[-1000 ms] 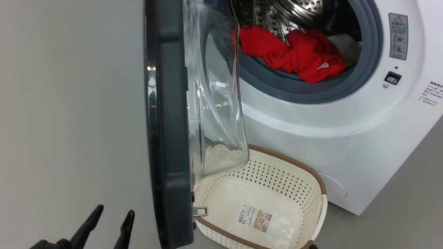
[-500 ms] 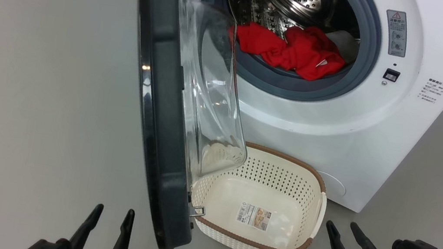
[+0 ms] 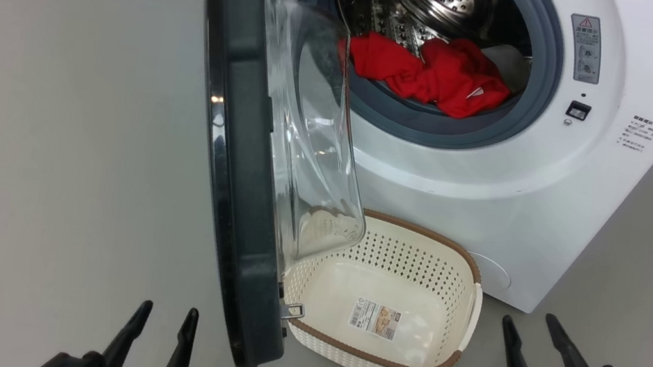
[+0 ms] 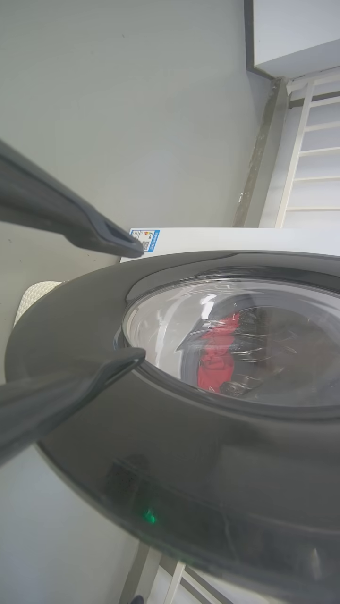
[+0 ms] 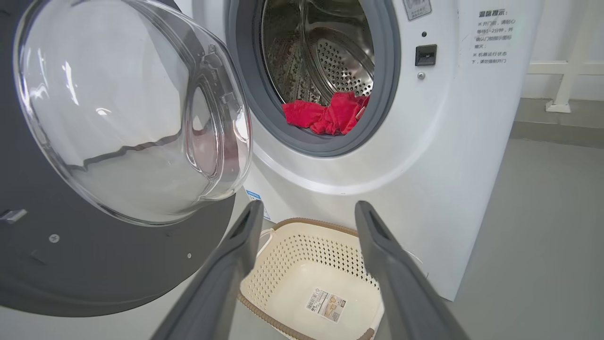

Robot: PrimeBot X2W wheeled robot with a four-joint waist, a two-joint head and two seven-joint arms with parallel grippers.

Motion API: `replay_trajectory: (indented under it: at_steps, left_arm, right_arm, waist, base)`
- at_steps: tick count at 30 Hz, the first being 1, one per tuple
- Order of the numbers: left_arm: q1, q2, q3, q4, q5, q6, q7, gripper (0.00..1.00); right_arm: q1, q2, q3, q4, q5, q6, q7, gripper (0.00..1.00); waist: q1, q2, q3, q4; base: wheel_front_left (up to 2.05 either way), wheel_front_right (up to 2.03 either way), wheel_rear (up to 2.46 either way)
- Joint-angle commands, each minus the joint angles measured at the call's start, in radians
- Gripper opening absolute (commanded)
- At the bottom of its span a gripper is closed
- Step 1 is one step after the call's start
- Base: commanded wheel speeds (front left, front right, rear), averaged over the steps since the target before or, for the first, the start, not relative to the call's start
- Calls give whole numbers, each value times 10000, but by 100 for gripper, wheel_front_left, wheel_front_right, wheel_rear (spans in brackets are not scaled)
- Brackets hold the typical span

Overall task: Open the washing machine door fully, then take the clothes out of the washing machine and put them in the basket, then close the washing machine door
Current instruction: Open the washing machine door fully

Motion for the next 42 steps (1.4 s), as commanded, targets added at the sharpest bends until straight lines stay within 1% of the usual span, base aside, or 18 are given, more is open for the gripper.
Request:
replay_trajectory:
  at_steps: [1, 5, 10, 24, 25, 26, 27, 28, 33, 37, 39, 42]
  left_arm:
    - [-196, 75, 334, -271, 18, -25, -124, 100]
    - [-189, 75, 330, -273, 41, -33, -124, 100]
    - [-181, 75, 318, -288, 50, -45, -124, 100]
    - [-189, 75, 332, -360, 17, -53, -124, 100]
    - [-195, 75, 349, -390, -31, -49, -124, 97]
    - [-209, 75, 390, -453, -87, -33, -124, 36]
    - [-209, 75, 390, -453, -87, -33, -124, 36]
    - [-225, 75, 440, -544, -169, -27, -124, 0]
    - [-416, 75, 874, -1447, -289, 74, -124, 0]
    - [-738, 75, 1265, -2847, -676, 212, -124, 0]
    - [-914, 75, 1206, -3682, -652, 234, -124, 0]
    - [-1114, 75, 651, -4627, -291, 190, -124, 0]
  right_arm:
    - [88, 22, -36, -449, -341, 75, -119, 100]
    - [401, 251, -372, -689, -679, 75, -119, 100]
    - [632, 409, -545, -552, -835, 75, -119, 100]
    - [639, 448, -542, -563, -913, 75, -120, 100]
    - [634, 447, -544, -568, -917, 75, -120, 100]
    - [628, 446, -546, -574, -922, 75, -120, 100]
    - [628, 446, -546, -574, -922, 75, -120, 100]
    - [622, 444, -546, -580, -927, 75, -120, 100]
    - [578, 432, -516, -597, -908, 75, -120, 100]
    - [530, 417, -479, -613, -921, 75, -120, 100]
    - [502, 415, -476, -634, -921, 75, -120, 100]
    - [455, 393, -463, -657, -887, 75, -120, 100]
  waist:
    - [0, 0, -19, 3]
    - [0, 0, -59, 7]
    - [0, 0, -76, 9]
    - [0, 0, -58, -29]
    - [0, 0, -54, -27]
    - [0, 0, -50, -24]
    - [0, 0, -50, -24]
    - [0, 0, -43, -22]
    - [0, 0, -14, -19]
    - [0, 0, 32, -42]
    - [0, 0, 61, -59]
    - [0, 0, 122, -73]
  base:
    - [0, 0, 0]
    - [0, 0, 0]
    - [0, 0, 0]
    - [0, 0, 0]
    - [0, 0, 0]
    - [0, 0, 0]
    - [0, 0, 0]
    - [0, 0, 0]
    - [0, 0, 0]
    - [0, 0, 0]
    - [0, 0, 0]
    - [0, 0, 0]
